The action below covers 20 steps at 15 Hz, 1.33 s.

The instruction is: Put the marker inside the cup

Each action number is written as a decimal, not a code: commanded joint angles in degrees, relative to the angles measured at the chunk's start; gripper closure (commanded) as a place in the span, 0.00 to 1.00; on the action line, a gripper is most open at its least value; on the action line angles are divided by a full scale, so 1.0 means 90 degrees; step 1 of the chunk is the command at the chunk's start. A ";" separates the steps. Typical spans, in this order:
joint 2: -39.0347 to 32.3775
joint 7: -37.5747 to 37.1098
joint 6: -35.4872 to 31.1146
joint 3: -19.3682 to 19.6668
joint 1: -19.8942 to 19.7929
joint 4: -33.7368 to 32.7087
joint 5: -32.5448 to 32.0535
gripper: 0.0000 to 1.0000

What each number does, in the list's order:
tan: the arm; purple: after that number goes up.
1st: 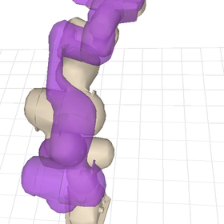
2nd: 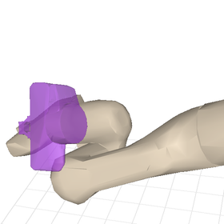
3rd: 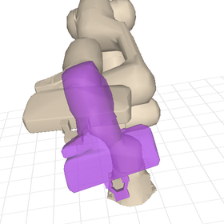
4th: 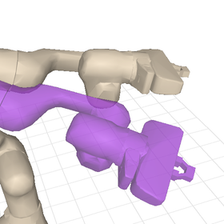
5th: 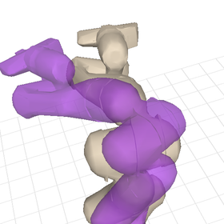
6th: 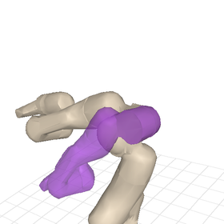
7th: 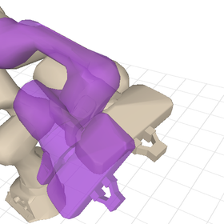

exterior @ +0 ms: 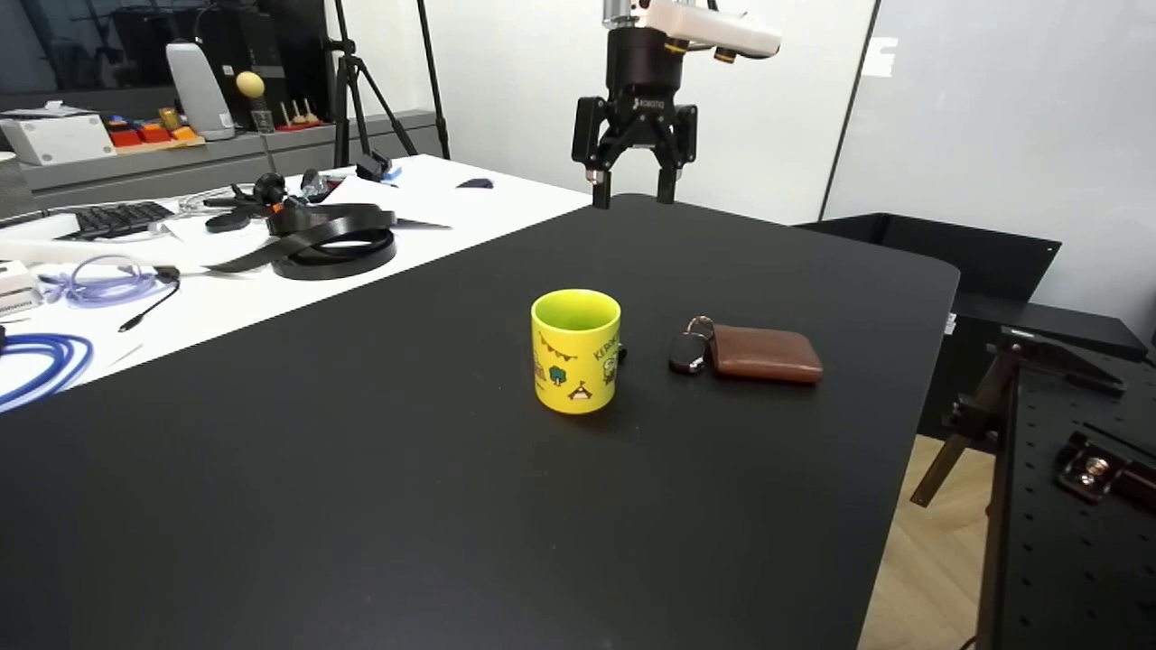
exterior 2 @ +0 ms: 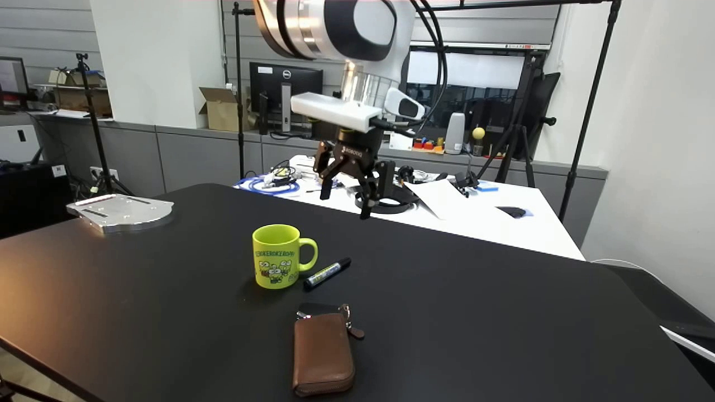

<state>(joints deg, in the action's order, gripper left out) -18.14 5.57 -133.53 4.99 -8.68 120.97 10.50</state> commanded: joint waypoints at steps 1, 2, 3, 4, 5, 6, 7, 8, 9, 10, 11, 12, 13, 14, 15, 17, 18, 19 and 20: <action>-0.0041 -0.0008 -0.0021 -0.0025 -0.0023 -0.0006 -0.0020 0.00; -0.0036 -0.0006 -0.0025 -0.0023 -0.0025 -0.0005 -0.0020 0.00; -0.0018 -0.0004 -0.0024 -0.0020 -0.0027 -0.0005 -0.0020 0.00; -0.0026 -0.0074 -0.0149 0.0020 0.0017 0.0047 -0.0148 0.00; -0.0080 -0.0046 -0.0234 0.0007 0.0021 0.0094 -0.0169 0.00; -0.0166 -0.0078 -0.0341 0.0006 0.0043 0.0123 -0.0206 0.00; -0.0229 -0.0102 -0.0439 -0.0002 0.0066 0.0153 -0.0228 0.00; -0.0312 -0.0151 -0.0570 -0.0004 0.0106 0.0177 -0.0279 0.00; -0.0386 -0.0125 -0.0645 -0.0033 0.0112 0.0184 -0.0271 0.00; -0.0486 -0.0117 -0.0707 -0.0059 0.0121 0.0170 -0.0269 0.00; -0.0582 -0.0132 -0.0782 -0.0065 0.0142 0.0158 -0.0297 0.00; -0.0697 -0.0122 -0.0843 -0.0098 0.0126 0.0116 -0.0236 0.00; -0.0800 -0.0133 -0.0920 -0.0118 0.0122 0.0090 -0.0206 0.00; -0.0906 -0.0103 -0.0982 -0.0170 0.0082 0.0058 -0.0120 0.00; -0.0998 -0.0109 -0.1051 -0.0196 0.0057 0.0032 -0.0063 0.00; -0.1145 -0.0107 -0.1199 -0.0253 -0.0001 -0.0021 0.0054 0.00; -0.1209 -0.0123 -0.1252 -0.0274 -0.0018 -0.0047 0.0111 0.00; -0.1265 -0.0138 -0.1325 -0.0287 -0.0033 -0.0070 0.0141 0.00; -0.1325 -0.0131 -0.1379 -0.0312 -0.0062 -0.0103 0.0195 0.00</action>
<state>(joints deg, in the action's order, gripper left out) -28.29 5.57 -145.15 3.27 -8.04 122.05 10.82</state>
